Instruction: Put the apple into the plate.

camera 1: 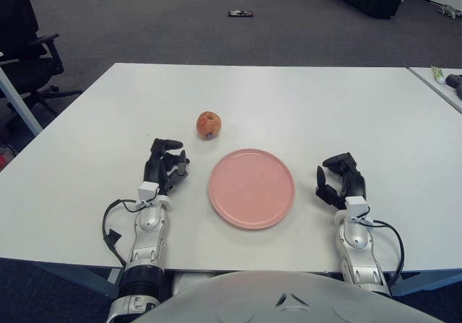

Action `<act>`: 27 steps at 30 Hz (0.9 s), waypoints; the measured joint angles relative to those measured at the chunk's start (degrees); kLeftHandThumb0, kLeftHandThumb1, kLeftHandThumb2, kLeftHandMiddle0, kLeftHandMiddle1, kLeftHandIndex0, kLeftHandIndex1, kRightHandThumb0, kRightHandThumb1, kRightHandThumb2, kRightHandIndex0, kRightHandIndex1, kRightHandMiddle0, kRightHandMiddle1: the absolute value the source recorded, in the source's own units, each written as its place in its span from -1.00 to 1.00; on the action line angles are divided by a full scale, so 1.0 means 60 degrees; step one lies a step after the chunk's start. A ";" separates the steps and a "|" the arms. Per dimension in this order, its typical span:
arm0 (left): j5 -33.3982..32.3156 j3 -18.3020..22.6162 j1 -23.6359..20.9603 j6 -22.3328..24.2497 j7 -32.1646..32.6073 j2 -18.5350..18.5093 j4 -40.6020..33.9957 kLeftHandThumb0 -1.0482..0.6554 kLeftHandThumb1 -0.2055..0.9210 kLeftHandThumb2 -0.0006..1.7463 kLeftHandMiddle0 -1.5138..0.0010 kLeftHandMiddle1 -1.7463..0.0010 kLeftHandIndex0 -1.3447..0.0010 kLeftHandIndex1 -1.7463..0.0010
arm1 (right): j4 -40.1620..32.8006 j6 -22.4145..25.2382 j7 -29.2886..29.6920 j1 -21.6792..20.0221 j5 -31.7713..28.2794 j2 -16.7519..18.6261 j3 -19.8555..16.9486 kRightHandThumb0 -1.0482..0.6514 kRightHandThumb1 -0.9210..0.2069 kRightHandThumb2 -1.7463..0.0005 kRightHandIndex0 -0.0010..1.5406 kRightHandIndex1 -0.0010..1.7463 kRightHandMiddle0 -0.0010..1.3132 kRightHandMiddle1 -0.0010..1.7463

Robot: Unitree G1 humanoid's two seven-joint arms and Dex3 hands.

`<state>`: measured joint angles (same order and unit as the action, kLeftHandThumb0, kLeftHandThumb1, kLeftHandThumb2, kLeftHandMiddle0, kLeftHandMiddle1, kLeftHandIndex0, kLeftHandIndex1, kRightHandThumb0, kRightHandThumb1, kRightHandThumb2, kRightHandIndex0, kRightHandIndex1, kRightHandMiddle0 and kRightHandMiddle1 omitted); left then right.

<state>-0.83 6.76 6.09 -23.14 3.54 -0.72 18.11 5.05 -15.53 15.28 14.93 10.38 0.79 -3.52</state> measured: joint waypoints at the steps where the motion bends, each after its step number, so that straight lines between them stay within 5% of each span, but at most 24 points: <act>1: 0.0009 0.0000 0.0000 0.0004 0.0000 0.0000 -0.0001 -0.20 0.71 -0.13 0.27 -0.80 0.56 -1.00 | 0.0000 0.0000 0.0000 0.0000 0.0001 -0.0004 0.0000 -0.23 -0.48 -0.07 -0.06 0.58 -0.43 1.00; 27: -0.0035 0.0000 0.0002 0.0315 -0.0016 0.0002 -0.0160 -0.20 0.70 -0.12 0.30 -0.82 0.56 -1.00 | 0.0000 0.0000 0.0001 -0.0001 0.0054 -0.0012 0.0024 -0.23 -0.47 -0.07 -0.05 0.57 -0.43 1.00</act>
<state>-1.04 6.76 6.10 -21.25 3.44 -0.71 17.15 5.05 -15.53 15.29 14.92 10.70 0.72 -3.37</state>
